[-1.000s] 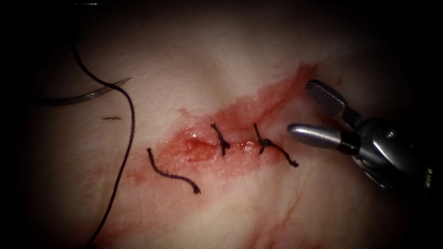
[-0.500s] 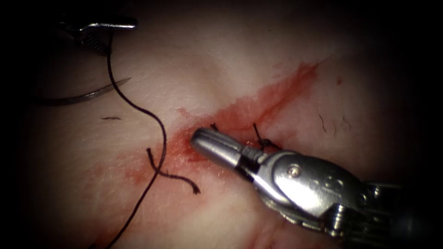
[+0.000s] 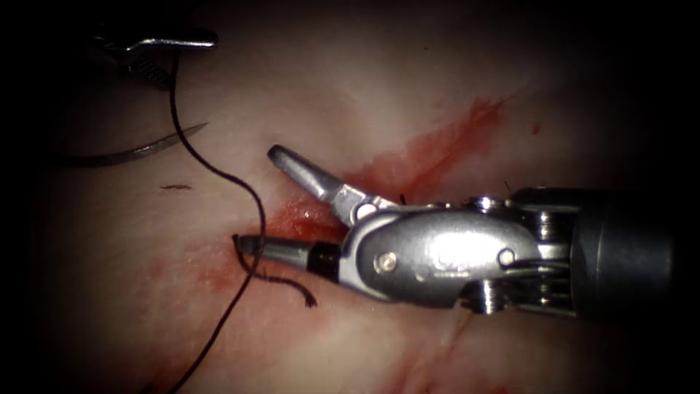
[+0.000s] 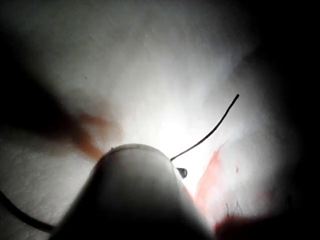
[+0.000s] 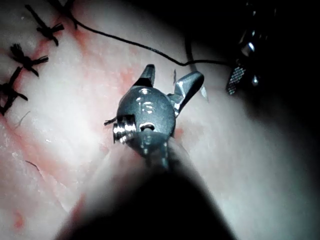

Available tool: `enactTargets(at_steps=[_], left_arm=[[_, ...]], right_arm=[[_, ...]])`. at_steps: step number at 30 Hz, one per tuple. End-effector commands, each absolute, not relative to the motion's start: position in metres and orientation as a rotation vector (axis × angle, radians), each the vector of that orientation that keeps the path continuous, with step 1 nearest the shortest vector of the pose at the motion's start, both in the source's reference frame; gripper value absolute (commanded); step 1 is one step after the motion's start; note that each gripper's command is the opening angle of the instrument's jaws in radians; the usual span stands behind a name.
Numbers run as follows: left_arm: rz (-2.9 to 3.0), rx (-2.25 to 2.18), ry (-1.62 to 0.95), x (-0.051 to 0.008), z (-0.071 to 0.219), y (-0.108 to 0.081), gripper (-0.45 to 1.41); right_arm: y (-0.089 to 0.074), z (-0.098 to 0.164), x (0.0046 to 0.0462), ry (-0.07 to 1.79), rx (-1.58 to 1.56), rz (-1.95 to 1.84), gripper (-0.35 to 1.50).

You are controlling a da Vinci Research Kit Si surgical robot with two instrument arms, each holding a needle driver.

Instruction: Wound Closure

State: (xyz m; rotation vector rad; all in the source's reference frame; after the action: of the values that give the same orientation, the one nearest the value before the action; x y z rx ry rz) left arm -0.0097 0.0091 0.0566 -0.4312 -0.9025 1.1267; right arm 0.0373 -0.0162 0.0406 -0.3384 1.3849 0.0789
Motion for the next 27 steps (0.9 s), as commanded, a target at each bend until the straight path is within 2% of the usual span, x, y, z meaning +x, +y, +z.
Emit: enactTargets(at_steps=[1,2,3,4,12,16,26,27], left_arm=[[1.128,-0.433,-0.904,-0.0103,0.0570,0.0092,1.01],[1.129,-0.432,-0.904,-0.0103,0.0570,0.0092,1.01],[1.134,-0.435,-0.904,-0.0103,0.0570,0.0092,1.01],[1.135,-0.435,-0.905,-0.0103,0.0570,0.0092,1.01],[1.150,-0.425,-0.900,-0.0101,0.0570,0.0092,1.03],[1.199,-0.461,-0.874,-0.0094,0.0562,0.0098,1.16],[1.344,-0.565,-0.648,-0.0059,0.0490,0.0157,1.20],[1.361,-0.570,-0.628,-0.0060,0.0487,0.0159,1.20]], right_arm=[[-0.0158,0.0406,0.0383,1.388,-0.346,0.074,0.89],[-0.0158,0.0405,0.0384,1.388,-0.345,0.074,0.51],[-0.0159,0.0405,0.0384,1.387,-0.343,0.072,0.02],[-0.0159,0.0404,0.0384,1.383,-0.338,0.070,-0.35],[-0.0166,0.0394,0.0392,1.397,-0.282,0.015,-0.35],[-0.0169,0.0397,0.0395,1.405,-0.231,-0.017,-0.35],[-0.0239,0.0475,0.0430,1.394,-0.004,-0.004,-0.35],[-0.0241,0.0476,0.0431,1.396,-0.003,-0.010,-0.21]])
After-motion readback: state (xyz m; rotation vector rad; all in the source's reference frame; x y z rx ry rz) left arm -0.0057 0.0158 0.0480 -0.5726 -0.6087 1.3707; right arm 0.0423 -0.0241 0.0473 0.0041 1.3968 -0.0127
